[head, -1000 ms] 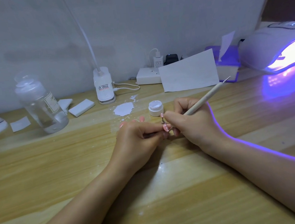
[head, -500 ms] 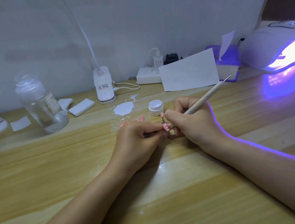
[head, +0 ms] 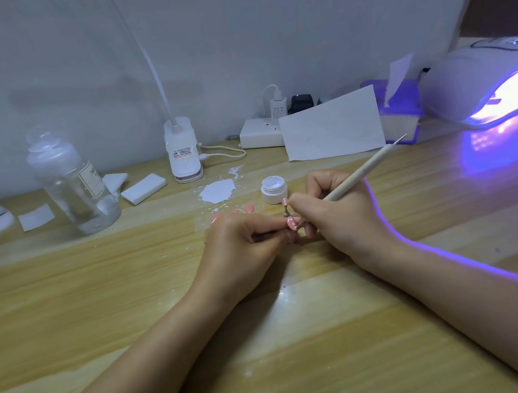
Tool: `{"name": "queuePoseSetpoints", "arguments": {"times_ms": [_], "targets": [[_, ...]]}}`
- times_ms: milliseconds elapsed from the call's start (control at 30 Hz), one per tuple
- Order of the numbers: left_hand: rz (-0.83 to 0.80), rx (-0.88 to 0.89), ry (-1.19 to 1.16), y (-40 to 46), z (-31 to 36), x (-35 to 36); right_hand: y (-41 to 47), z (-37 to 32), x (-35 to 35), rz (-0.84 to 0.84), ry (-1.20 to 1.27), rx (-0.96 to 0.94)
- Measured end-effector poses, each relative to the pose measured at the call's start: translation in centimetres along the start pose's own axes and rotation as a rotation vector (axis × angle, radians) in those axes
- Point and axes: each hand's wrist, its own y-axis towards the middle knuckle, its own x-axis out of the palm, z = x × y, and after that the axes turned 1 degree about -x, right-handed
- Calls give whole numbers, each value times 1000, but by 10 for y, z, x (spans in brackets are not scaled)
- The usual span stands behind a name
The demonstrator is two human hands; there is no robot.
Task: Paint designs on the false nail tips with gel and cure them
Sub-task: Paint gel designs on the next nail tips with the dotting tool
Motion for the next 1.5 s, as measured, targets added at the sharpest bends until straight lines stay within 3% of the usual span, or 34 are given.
{"name": "queuePoseSetpoints", "arguments": {"times_ms": [533,667,800,1000,1133,1267,1500], "targets": [[-25,-23,5,-1,-1,1,-1,-1,0,22,9,-24],[6,-37,-2,-1,-1,1,1,-3,-2,180,1,-115],[18,-47,-3,-2,3,0,2,-6,-3,293,51,-84],[6,-33,-125,-5,6,-3,-1,-9,-4,239,-41,-103],[22,-59,-322,-6,9,-4,-3,-7,-6,112,-66,-178],[72,-22,-309,-7,9,-7,-6,-5,-5,-9,-126,-203],[104,-18,-347,-7,10,-6,-7,-4,-2,-63,-195,-202]]}}
